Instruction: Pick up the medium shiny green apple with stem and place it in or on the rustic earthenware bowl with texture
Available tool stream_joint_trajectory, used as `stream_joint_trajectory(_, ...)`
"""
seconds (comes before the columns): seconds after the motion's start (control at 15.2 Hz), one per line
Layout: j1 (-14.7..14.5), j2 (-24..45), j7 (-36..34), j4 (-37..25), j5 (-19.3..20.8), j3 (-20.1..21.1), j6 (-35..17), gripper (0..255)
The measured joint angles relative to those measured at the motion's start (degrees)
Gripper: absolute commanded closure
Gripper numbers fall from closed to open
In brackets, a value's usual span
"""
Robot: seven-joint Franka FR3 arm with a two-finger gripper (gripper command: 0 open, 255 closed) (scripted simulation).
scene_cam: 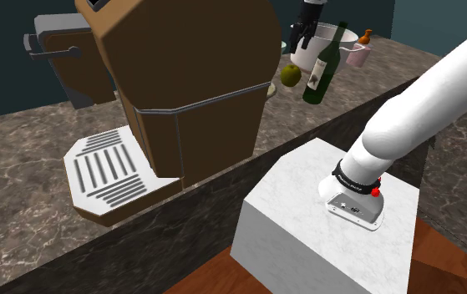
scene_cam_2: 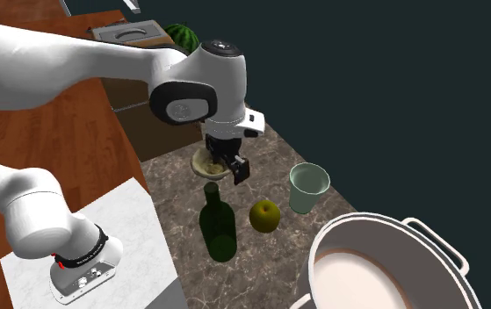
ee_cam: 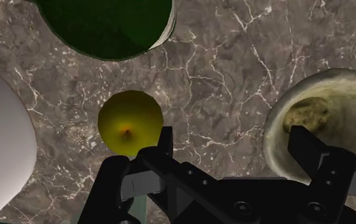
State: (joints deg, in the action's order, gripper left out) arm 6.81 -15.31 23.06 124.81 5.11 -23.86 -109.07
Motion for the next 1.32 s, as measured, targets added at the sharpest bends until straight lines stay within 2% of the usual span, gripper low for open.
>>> stream_joint_trajectory(0.26, 0.9, 8.1, 5.8, -5.1, -3.7, -3.9, -2.7, 0)
stream_joint_trajectory(0.66, 3.6, 21.1, 14.3, -14.1, -11.7, -7.4, -4.5, 0)
stream_joint_trajectory(0.92, 4.3, 24.0, 16.0, -14.0, -13.7, -7.5, -7.0, 0)
stream_joint_trajectory(1.32, 4.4, 25.1, 16.7, -12.0, -14.6, -7.3, -10.0, 0)
